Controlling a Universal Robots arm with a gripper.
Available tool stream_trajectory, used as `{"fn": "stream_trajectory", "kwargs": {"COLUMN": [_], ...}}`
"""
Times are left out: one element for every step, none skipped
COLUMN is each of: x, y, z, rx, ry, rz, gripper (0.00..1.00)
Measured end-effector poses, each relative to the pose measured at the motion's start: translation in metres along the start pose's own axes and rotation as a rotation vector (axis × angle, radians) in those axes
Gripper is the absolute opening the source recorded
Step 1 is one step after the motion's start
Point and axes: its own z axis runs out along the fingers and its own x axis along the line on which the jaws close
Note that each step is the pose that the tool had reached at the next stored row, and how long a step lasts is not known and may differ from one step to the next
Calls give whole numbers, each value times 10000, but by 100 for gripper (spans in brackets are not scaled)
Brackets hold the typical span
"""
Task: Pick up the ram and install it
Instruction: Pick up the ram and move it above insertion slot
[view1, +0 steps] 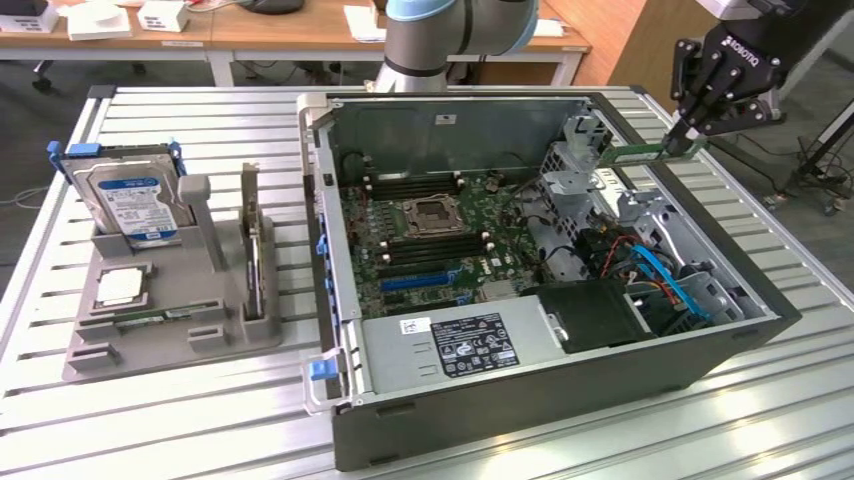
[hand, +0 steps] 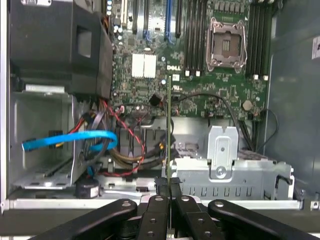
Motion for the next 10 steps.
{"fn": "stream_trajectory", "kwargs": {"x": [-1, -2, -3, -4, -5, -5, -6, -7, -8, -8], "y": [28, 62, 90, 116, 142, 168, 195, 224, 249, 275], "z": [0, 0, 0, 1, 0, 1, 1, 2, 2, 2], "rx": [0, 0, 0, 0, 0, 0, 1, 1, 1, 2], "ry": [0, 1, 1, 0, 2, 1, 1, 1, 1, 0], "rz": [0, 2, 5, 6, 7, 9, 12, 15, 18, 19], "gripper": [11, 11, 11, 11, 11, 11, 11, 11, 11, 11]}}
